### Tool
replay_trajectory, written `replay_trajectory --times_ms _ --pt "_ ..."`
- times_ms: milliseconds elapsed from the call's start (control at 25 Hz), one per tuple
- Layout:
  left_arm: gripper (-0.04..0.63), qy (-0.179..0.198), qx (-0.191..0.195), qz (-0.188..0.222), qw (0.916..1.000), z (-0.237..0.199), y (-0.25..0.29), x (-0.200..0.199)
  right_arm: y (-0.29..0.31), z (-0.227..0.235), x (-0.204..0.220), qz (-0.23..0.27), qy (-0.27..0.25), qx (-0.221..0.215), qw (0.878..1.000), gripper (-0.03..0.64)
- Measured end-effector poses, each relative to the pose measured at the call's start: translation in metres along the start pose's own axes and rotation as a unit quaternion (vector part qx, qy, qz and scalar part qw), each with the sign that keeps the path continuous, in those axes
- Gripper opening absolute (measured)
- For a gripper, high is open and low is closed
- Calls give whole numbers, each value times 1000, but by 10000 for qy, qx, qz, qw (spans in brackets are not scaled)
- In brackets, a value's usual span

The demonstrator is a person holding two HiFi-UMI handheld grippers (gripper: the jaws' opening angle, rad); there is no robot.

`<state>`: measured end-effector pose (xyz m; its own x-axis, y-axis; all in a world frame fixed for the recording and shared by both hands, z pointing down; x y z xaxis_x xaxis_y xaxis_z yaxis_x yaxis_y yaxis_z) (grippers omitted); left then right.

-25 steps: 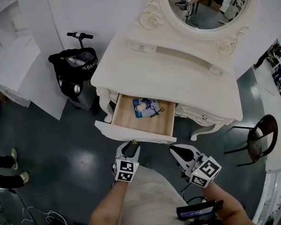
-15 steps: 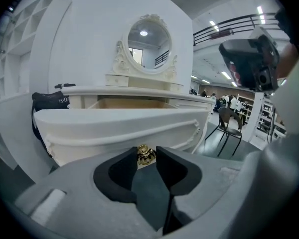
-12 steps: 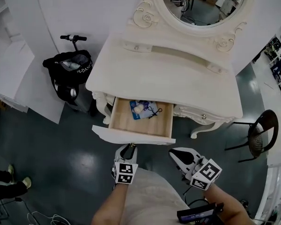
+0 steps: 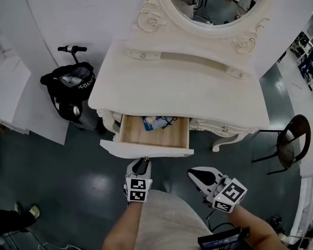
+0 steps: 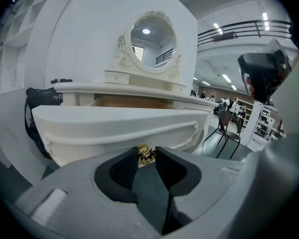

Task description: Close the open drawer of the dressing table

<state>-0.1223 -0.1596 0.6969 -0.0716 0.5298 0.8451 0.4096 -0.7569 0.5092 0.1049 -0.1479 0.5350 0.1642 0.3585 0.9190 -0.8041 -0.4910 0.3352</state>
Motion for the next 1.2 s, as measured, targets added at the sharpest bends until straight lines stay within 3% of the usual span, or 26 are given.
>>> replay_trajectory --times_ms 560,1200 --pt "109 59 71 -56 9999 -27 44 -34 -10 25 1 73 188 355 9992 17" --pt "106 108 217 -48 9997 -49 84 -64 20 52 -2 -113 24 320 9994 17"
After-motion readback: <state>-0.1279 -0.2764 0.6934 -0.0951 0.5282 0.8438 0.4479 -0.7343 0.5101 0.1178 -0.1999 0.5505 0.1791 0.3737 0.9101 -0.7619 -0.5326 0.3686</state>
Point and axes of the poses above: the fingertips, and each gripper's own axes: y forward along the fingers, z to its right, x out of its underside, the point moved 8 cm from there along -y, backward along the fingers, and after that the axes turned 6 degrees about x, right-handed, at the moved point
